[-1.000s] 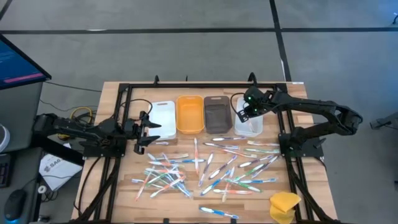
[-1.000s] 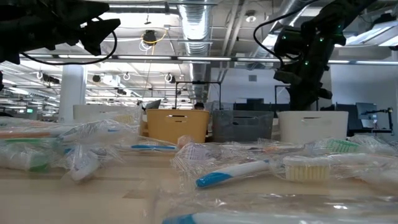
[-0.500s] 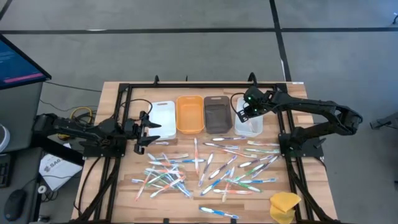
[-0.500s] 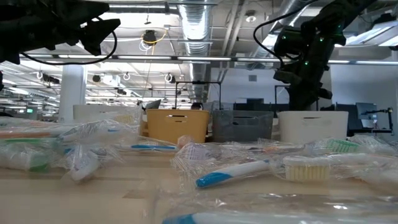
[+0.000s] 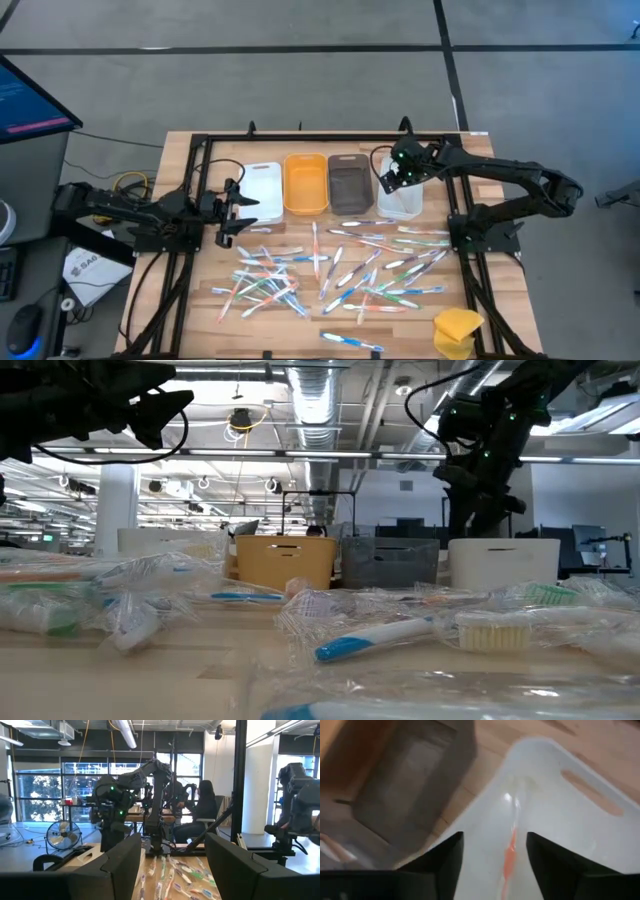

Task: Pick & Place Toothbrushes
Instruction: Put the purple toothbrush into the black transparent bin

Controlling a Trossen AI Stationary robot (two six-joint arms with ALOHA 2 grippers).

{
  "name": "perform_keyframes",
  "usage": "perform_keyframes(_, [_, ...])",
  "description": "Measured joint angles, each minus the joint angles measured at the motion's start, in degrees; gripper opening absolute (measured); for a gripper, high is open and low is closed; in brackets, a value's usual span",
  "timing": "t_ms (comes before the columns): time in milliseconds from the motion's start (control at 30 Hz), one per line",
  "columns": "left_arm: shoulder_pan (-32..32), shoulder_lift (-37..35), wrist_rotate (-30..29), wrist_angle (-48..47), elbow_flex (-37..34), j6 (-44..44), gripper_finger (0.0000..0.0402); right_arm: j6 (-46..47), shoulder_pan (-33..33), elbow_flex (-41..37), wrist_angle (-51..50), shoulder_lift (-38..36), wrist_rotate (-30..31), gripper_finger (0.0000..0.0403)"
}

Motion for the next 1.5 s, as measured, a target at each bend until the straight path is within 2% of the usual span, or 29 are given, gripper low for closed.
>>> perform_keyframes(133, [0.02, 0.00, 0.00, -0.02, 0.00, 0.01, 0.0213, -1.35, 1.32, 4.11, -1.67, -0.03, -2.92, 0.0247])
perform_keyframes(367, [0.01, 0.00, 0.00, -0.04, 0.02, -0.01, 0.0213, -3.06, 8.07, 11.36, -10.17, -0.07, -11.60, 0.0249])
perform_keyframes(533, [0.00, 0.00, 0.00, -0.07, 0.00, -0.77, 0.0213, -3.04, 15.80, 13.45, -15.05, -0.09, -13.34, 0.0249])
perform_keyframes(733, [0.00, 0.00, 0.00, -0.11, 0.01, -1.81, 0.0213, -0.30, 26.54, 13.44, -15.68, 0.04, -13.24, 0.0249])
perform_keyframes(900, [0.01, 0.00, 0.00, -0.11, 0.01, -1.95, 0.0213, 8.32, 35.54, 13.45, -15.67, 0.04, -12.09, 0.0249])
perform_keyframes(1067, [0.00, 0.02, 0.00, -0.09, 0.00, -1.95, 0.0213, 13.82, 42.66, 13.44, -15.49, 0.04, -4.70, 0.0249])
perform_keyframes(1200, [0.00, 0.02, 0.00, -0.07, 0.02, -1.95, 0.0213, 14.11, 46.08, 12.02, -12.37, 0.08, 0.16, 0.0249])
perform_keyframes(1367, [0.00, 0.02, 0.01, -0.07, 0.02, -1.95, 0.0213, 13.53, 48.75, 9.30, -10.39, 0.24, 0.82, 0.0249])
perform_keyframes(1500, [0.00, 0.06, 0.00, -0.05, 0.01, -1.94, 0.0213, 9.15, 50.33, 8.67, -7.78, 3.59, 2.46, 0.0249])
